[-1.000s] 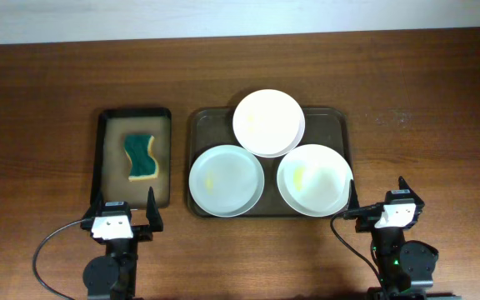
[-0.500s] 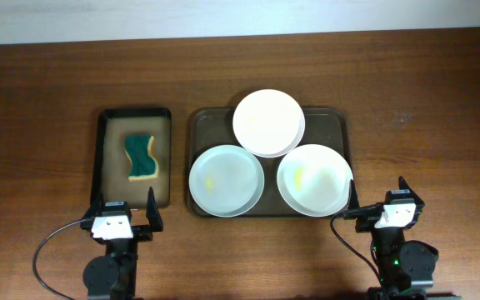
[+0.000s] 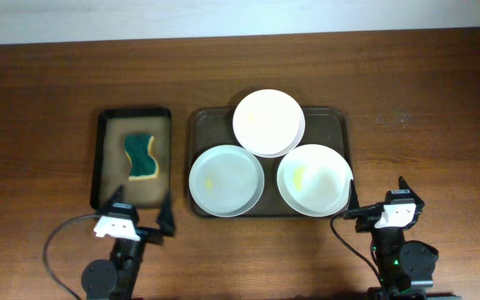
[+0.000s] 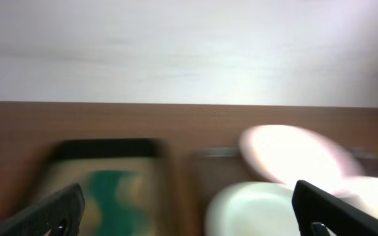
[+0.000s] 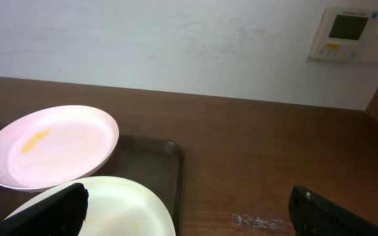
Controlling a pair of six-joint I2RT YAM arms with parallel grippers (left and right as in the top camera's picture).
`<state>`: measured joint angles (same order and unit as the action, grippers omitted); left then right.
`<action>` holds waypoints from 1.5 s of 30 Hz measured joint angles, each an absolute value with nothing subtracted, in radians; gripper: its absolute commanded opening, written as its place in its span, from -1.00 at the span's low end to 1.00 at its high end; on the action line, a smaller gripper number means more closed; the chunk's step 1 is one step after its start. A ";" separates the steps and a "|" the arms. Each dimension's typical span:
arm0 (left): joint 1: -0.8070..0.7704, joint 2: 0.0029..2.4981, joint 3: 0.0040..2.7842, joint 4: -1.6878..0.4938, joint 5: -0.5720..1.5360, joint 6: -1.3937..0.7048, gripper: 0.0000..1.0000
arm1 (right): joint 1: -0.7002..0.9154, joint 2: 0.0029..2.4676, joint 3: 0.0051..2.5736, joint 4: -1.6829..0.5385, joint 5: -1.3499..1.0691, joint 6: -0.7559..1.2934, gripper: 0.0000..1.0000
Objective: Clean dirty plates on tray and stack at the side
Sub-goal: 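Move the left gripper over the green sponge in the water tray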
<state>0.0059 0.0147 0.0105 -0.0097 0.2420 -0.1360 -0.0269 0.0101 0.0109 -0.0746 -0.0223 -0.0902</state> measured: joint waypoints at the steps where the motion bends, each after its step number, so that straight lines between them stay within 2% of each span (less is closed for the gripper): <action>1: 0.006 0.015 0.010 0.002 0.305 -0.164 0.99 | -0.027 0.010 0.011 -0.075 -0.022 -0.090 0.97; 4: 0.005 0.014 0.010 0.106 0.521 -0.250 0.99 | -0.027 0.010 0.011 -0.075 -0.022 -0.091 0.97; 6: 0.005 0.017 0.010 0.261 0.605 -0.277 0.99 | -0.027 0.010 0.011 -0.075 -0.022 -0.090 0.97; 8: 0.005 0.012 0.017 0.483 0.667 -0.297 0.99 | -0.027 0.010 0.011 -0.075 -0.022 -0.091 0.97; 10: 0.005 0.010 0.044 0.540 0.677 -0.305 0.99 | -0.027 0.010 0.011 -0.075 -0.022 -0.090 0.97; 12: 0.005 0.015 0.086 0.473 0.658 -0.299 0.99 | -0.027 0.010 0.011 -0.075 -0.022 -0.091 0.97; 15: 0.005 0.085 0.257 0.128 0.603 -0.222 0.99 | -0.027 0.010 0.011 -0.075 -0.023 -0.090 0.97; 17: 0.005 0.179 0.378 -0.015 0.575 -0.152 0.99 | -0.027 0.010 0.011 -0.075 -0.022 -0.090 0.97; 21: 0.005 0.518 0.775 -0.426 0.487 -0.042 0.99 | -0.026 0.011 0.011 -0.075 -0.022 -0.090 0.97; 25: 0.005 0.818 1.054 -0.639 0.498 -0.006 0.99 | -0.026 0.010 0.011 -0.075 -0.022 -0.090 0.97; 29: 0.005 0.998 1.167 -0.698 0.496 0.005 0.99 | -0.026 0.010 0.011 -0.075 -0.022 -0.091 0.97; 35: 0.006 1.279 1.390 -0.920 0.171 -0.082 0.99 | -0.026 0.010 0.011 -0.075 -0.022 -0.089 0.96; 45: 0.006 1.681 1.435 -0.958 0.051 -0.115 0.99 | -0.026 0.010 0.011 -0.075 -0.022 -0.090 0.97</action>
<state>0.0063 1.6806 1.4345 -0.9581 0.0513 -0.1146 -0.0261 0.0101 0.0109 -0.0746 -0.0223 -0.0902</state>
